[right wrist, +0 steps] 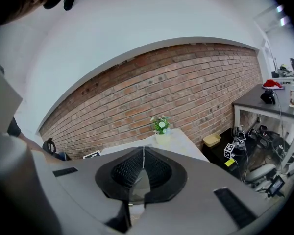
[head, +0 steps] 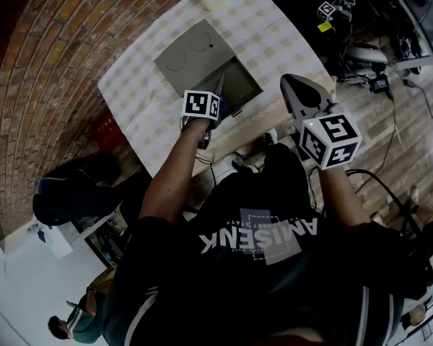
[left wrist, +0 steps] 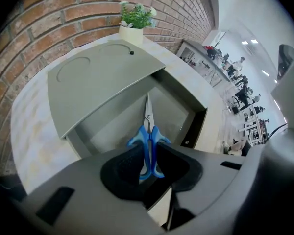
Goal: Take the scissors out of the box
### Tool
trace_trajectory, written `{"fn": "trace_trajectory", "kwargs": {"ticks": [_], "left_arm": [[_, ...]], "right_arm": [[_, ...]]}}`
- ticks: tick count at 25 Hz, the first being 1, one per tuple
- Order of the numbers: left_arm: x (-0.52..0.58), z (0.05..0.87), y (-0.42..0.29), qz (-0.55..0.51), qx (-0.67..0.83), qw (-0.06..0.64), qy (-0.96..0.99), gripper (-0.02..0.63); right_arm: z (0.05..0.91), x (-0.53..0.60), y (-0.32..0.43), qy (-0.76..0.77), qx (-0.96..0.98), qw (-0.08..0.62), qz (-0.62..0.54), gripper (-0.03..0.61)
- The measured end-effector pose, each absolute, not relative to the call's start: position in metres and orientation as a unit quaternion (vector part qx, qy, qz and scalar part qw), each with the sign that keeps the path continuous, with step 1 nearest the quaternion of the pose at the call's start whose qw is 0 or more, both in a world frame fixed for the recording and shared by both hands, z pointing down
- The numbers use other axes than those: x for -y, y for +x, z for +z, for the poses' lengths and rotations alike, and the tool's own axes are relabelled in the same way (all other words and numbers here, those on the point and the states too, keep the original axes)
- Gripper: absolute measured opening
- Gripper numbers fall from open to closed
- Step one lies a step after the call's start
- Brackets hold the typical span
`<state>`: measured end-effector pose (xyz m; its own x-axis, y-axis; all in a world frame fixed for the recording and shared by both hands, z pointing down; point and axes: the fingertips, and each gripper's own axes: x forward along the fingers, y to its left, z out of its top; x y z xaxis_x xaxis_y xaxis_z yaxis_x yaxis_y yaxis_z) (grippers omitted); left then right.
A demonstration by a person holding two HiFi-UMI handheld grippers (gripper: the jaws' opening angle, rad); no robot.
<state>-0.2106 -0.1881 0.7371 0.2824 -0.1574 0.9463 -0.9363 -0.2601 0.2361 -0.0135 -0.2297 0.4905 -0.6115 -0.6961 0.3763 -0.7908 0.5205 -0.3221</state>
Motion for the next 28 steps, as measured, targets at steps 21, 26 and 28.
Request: {"fn": "trace_trajectory", "kwargs": {"ticks": [21, 26, 28], "left_arm": [[0.168, 0.673, -0.218, 0.338, 0.421, 0.442, 0.716, 0.094], [0.173, 0.645, -0.224, 0.296, 0.437, 0.422, 0.737, 0.094], [0.175, 0.631, -0.227, 0.268, 0.441, 0.419, 0.747, 0.094]], "right_arm": [[0.466, 0.207, -0.038, 0.42, 0.876, 0.091, 0.217, 0.041], [0.456, 0.207, -0.047, 0.413, 0.882, 0.092, 0.208, 0.041], [0.453, 0.207, -0.052, 0.409, 0.885, 0.093, 0.203, 0.041]]}}
